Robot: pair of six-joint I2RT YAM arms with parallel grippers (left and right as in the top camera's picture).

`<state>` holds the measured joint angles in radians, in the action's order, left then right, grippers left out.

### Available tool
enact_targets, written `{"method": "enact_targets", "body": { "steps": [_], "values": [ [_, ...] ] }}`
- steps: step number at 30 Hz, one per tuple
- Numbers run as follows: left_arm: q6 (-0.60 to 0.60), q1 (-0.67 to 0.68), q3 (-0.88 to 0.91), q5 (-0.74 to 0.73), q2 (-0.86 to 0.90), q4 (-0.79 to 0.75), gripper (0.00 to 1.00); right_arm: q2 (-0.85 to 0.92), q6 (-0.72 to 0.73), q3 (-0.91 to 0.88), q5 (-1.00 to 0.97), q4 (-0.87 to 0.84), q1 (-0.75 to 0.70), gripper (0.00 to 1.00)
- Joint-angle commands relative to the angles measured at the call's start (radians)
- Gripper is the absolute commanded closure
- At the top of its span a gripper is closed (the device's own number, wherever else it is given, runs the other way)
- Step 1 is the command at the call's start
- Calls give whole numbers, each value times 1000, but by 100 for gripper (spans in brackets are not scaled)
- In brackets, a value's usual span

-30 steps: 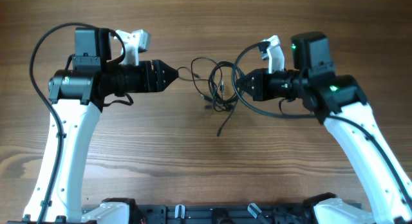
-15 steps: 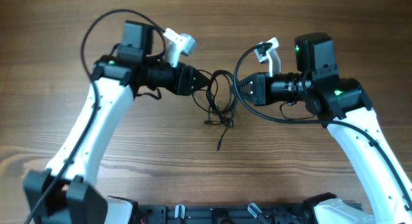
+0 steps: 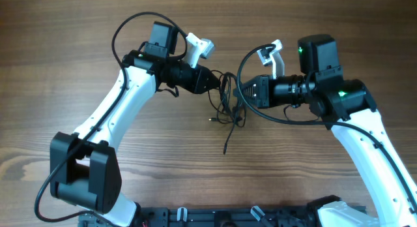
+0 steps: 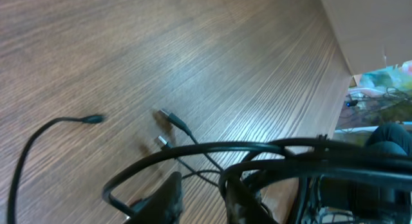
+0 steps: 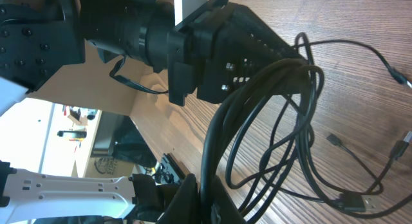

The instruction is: Untangle cables

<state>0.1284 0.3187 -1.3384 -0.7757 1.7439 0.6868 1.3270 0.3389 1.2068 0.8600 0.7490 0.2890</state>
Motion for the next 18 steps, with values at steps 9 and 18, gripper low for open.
{"method": "enact_targets", "body": {
  "steps": [9,18],
  "values": [
    [-103,108,-16,113,57,-83,78,-11,-16,20,-5,15,0,95],
    [-373,26,-42,684,-56,59,96,-8,145,-2,-721,254,0,96]
  ]
}}
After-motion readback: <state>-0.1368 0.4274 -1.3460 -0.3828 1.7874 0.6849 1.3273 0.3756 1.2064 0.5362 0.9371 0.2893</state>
